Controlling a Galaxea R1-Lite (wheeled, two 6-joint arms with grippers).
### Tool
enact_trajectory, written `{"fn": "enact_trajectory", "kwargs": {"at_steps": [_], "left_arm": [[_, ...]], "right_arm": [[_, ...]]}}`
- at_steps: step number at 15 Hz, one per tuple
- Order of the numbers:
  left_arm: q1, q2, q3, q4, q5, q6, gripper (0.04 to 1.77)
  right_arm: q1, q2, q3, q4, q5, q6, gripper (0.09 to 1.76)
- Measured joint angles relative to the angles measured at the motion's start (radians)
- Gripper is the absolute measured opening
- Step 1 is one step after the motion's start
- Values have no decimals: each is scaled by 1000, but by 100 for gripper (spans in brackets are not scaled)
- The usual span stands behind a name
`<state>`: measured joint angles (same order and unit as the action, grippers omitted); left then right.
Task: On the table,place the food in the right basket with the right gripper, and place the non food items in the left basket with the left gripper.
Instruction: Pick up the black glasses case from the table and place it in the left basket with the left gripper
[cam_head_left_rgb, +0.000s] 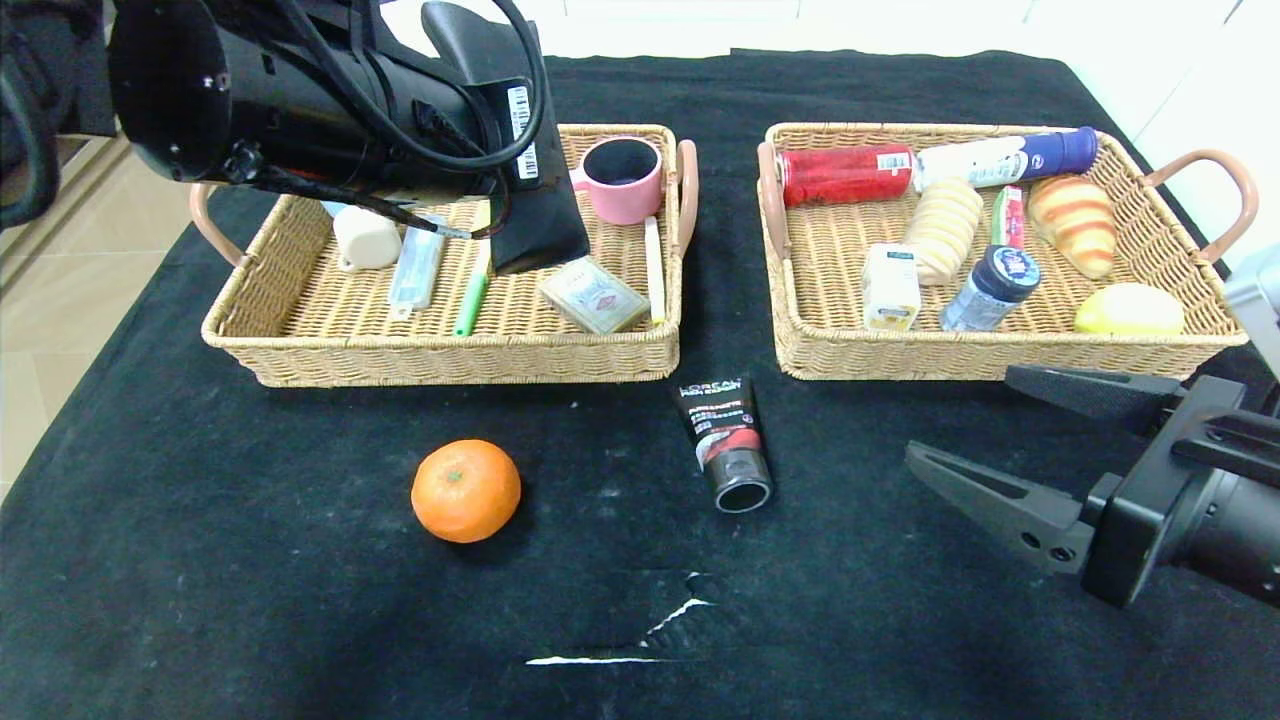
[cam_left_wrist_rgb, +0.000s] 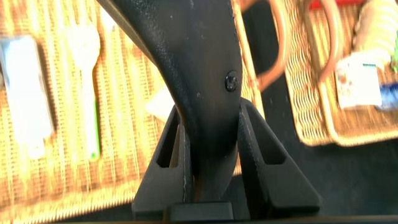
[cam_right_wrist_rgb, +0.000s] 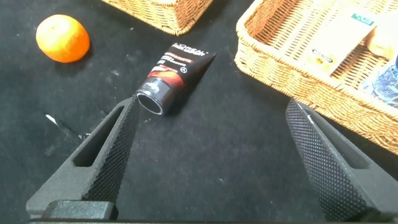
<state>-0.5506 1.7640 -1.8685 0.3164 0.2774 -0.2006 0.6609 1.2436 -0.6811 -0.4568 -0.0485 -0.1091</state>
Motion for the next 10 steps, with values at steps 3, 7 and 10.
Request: {"fn": "enact_trajectory", "kwargs": {"at_steps": [3, 7, 10], "left_arm": [[19, 41, -15, -28, -46, 9, 51], [43, 105, -73, -60, -53, 30, 51], [58, 129, -87, -63, -54, 32, 51]], "right_arm": [[1, -8, -1, 0, 0, 1, 171], [0, -18, -3, 1, 1, 1, 171], [1, -20, -3, 1, 1, 1, 171]]}}
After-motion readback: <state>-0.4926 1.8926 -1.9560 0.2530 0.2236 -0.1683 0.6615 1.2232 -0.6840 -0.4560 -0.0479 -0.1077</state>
